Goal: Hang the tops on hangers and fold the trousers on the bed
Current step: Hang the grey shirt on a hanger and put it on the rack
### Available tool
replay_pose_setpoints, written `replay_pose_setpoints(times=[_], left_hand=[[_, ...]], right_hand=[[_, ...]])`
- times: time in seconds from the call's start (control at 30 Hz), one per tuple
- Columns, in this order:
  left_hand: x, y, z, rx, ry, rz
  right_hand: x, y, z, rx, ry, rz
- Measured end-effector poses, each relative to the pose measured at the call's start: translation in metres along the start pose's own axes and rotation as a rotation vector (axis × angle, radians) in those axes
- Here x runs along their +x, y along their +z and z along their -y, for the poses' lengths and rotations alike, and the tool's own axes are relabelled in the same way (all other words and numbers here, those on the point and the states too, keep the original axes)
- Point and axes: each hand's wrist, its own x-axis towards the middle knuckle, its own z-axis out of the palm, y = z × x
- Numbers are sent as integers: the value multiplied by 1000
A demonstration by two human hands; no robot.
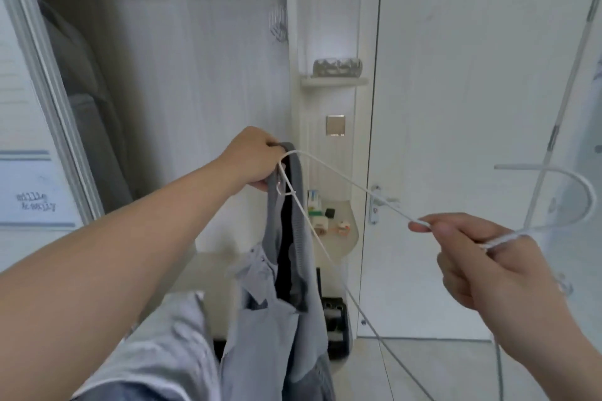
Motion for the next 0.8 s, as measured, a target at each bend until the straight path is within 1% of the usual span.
replay_pose_setpoints(times=[0.07, 0.13, 0.2, 0.27, 0.37, 0.43, 0.53, 0.63, 0.67, 0.7, 0.8], left_hand=[[-19, 14, -13, 1, 6, 48], [-36, 27, -25, 0, 25, 94], [-52, 40, -35, 21, 55, 123], [-67, 52, -42, 59, 81, 145], [-86, 66, -47, 45, 70, 213], [-100, 77, -50, 15, 60, 264], [-123, 96, -56, -67, 53, 339], [-144, 112, -60, -149, 36, 426], [-151, 117, -59, -152, 29, 459], [-158, 122, -56, -143, 18, 497], [-178, 134, -47, -138, -23, 605]], right_hand=[[-21, -16, -4, -39, 3, -24], [-39, -32, -3, -138, -5, -43], [-54, -47, 1, -151, -7, -60], [-65, -61, 3, -120, 22, -55], [-76, -73, 1, -220, 58, -21], [-82, -70, -3, -278, 72, 24], [-90, -54, -25, -413, 45, 44], [-99, -35, -56, -495, 140, 141], [-101, -34, -61, -468, 167, 134], [-102, -36, -61, -418, 179, 91], [-106, -50, -57, -302, 104, -75]])
